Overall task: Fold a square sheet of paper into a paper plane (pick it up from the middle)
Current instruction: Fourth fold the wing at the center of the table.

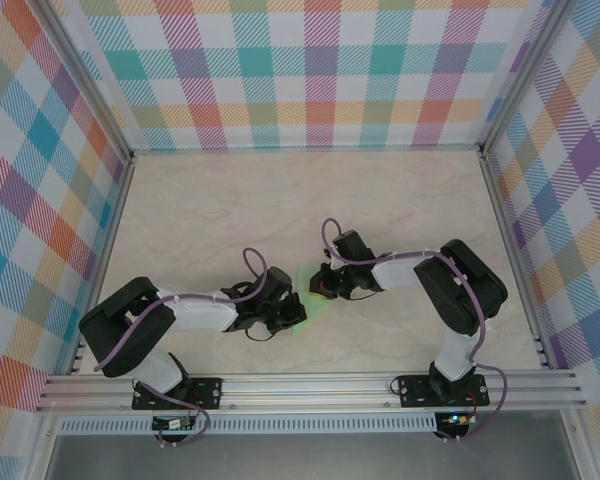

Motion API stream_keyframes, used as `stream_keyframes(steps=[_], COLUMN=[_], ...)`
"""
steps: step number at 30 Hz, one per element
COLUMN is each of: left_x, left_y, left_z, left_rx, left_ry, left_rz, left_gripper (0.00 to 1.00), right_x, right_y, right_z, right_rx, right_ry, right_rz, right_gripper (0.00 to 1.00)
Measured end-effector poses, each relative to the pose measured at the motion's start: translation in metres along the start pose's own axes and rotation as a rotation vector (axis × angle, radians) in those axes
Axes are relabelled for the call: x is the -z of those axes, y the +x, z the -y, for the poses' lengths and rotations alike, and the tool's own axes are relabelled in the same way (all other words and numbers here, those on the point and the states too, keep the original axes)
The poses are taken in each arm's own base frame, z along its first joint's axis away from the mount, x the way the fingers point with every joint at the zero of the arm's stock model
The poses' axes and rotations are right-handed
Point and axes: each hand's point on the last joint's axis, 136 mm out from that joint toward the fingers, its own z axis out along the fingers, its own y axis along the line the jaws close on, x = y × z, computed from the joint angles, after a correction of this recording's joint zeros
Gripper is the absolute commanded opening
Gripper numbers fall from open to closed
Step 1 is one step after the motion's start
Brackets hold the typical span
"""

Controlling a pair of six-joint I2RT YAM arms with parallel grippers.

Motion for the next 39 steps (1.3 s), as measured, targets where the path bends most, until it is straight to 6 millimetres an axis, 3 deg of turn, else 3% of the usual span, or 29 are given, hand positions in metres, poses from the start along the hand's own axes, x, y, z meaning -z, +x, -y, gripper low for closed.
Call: stream_keyframes(steps=[19,39], left_x=[0.013,0.021], left_y=[0.011,0.029], left_z=[-0.015,-0.025], left_rx=[0.006,-0.114], left_ry=[-0.007,-0.062], left_rz=[-0.011,-0.108], left_gripper=[0.00,0.00], right_x=[0.000,0.000], right_y=[0.000,0.000], right_z=[0.000,0.000], right_rx=[0.000,0.000], right_ry=[0.002,0.002], right_rz=[0.001,0.001], right_gripper=[0.05,0.06])
